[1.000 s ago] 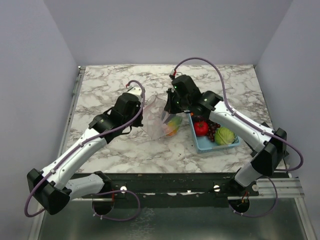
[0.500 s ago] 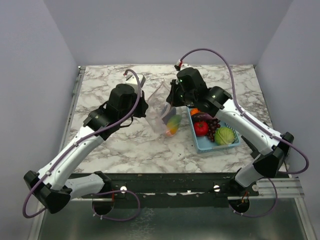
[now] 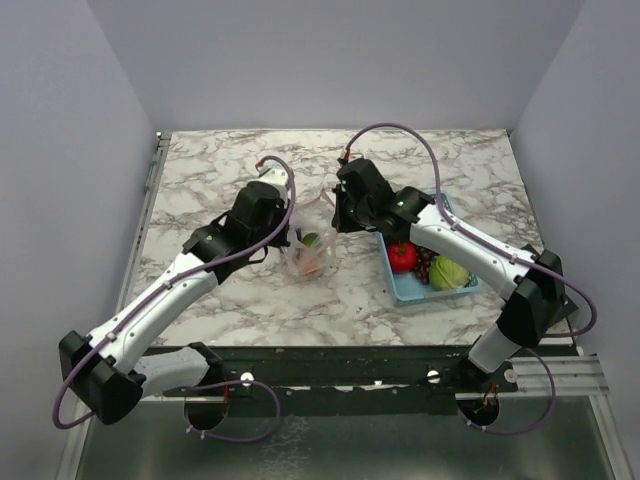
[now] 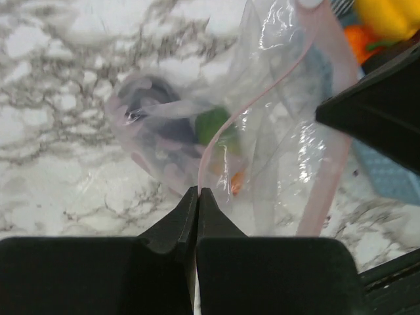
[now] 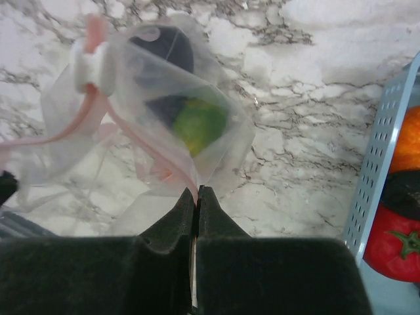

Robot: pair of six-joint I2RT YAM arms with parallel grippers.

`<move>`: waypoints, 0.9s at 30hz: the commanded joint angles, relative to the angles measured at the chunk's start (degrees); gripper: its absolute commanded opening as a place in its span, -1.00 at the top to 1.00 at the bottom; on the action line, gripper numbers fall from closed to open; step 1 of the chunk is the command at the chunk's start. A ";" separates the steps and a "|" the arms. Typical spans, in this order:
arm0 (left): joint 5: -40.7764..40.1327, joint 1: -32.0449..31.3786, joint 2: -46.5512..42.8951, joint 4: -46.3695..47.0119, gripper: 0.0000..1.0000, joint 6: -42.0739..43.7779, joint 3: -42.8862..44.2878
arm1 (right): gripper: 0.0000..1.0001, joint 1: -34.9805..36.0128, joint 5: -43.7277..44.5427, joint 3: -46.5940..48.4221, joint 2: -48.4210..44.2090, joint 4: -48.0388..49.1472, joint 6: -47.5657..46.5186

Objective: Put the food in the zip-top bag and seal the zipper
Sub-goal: Adjust the zipper food storage bag at the center of the board.

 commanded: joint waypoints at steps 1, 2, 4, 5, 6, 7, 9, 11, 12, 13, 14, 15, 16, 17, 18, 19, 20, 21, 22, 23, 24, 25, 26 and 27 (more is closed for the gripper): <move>0.00 0.10 2.72 -0.03 1.00 -0.49 -4.27 | 0.99 -0.20 -1.46 -0.03 1.26 2.03 1.11; 1.02 0.15 2.53 -0.07 1.00 -0.33 -3.59 | 0.99 -0.20 -1.49 0.43 1.02 1.96 1.02; 1.48 0.11 1.16 -0.12 1.00 0.02 -1.23 | 0.99 -0.20 -1.02 2.20 0.27 1.45 0.77; 1.16 0.10 0.42 -0.23 1.00 0.42 0.29 | 0.99 -0.20 -0.65 3.17 -0.29 1.15 0.59; 0.79 0.14 -0.08 -0.58 1.00 0.97 2.07 | 0.99 -0.20 -0.23 4.22 -0.79 1.00 0.27; 0.27 0.10 -0.28 -1.15 1.00 1.53 3.95 | 0.99 -0.20 0.30 5.23 -1.28 0.87 0.01; -0.58 0.10 -0.19 -2.60 1.00 2.59 7.24 | 0.99 -0.20 1.45 7.33 -1.86 0.21 -0.41; -1.70 0.10 0.21 -3.45 1.00 3.57 9.44 | 0.99 -0.20 2.25 9.18 -2.06 -0.37 -0.84; -2.55 0.12 0.43 -3.53 1.00 4.12 9.83 | 0.99 -0.20 2.61 9.80 -2.08 -0.62 -0.91; -3.68 0.10 0.65 -3.54 1.00 4.45 9.88 | 0.99 -0.20 2.75 10.15 -1.98 -0.69 -0.98; -4.42 0.10 0.77 -3.50 1.00 4.66 9.70 | 0.99 -0.20 2.82 10.17 -1.93 -0.70 -0.96; -4.72 0.15 0.78 -3.40 1.00 4.83 9.23 | 0.99 -0.20 2.78 10.11 -1.78 -0.70 -0.92; -4.76 0.10 0.78 -3.14 1.00 4.89 8.50 | 0.99 -0.20 2.80 9.59 -1.52 -0.70 -0.93; -4.77 0.10 0.56 -2.60 1.00 4.89 7.58 | 0.99 -0.20 2.75 8.88 -1.33 -0.48 -0.88; -4.69 0.10 0.22 -1.93 1.00 4.99 6.55 | 0.99 -0.20 2.62 8.12 -1.08 -0.24 -0.70; -4.70 0.12 -0.28 -1.05 1.00 5.02 5.41 | 0.99 -0.20 2.46 7.20 -0.90 -0.04 -0.48; -4.49 0.14 -0.84 0.13 1.00 5.05 3.60 | 0.99 -0.20 2.18 6.40 -0.64 0.20 -0.11; -4.25 0.10 -1.47 1.24 1.00 5.14 2.40 | 0.99 -0.20 1.90 5.52 -0.53 0.49 0.16; -4.06 0.10 -1.86 2.15 1.00 5.23 1.31 | 0.99 -0.20 1.80 4.73 -0.48 0.71 0.33; -4.07 0.16 -2.09 2.82 1.00 5.38 0.64 | 0.99 -0.20 1.65 4.31 -0.55 0.86 0.44; -4.07 0.10 -2.19 3.27 1.00 5.52 0.14 | 0.99 -0.20 1.57 4.02 -0.68 0.88 0.51; -4.05 0.10 -2.26 3.57 1.00 5.66 -0.16 | 0.97 -0.20 1.64 3.90 -0.84 0.76 0.48; -3.92 0.13 -2.29 4.08 1.00 5.81 -0.44 | 0.95 -0.20 1.75 3.96 -1.13 0.64 0.43; -3.75 0.18 -2.37 4.51 1.00 5.85 -0.79 | 0.90 -0.20 1.98 4.09 -1.42 0.50 0.40</move>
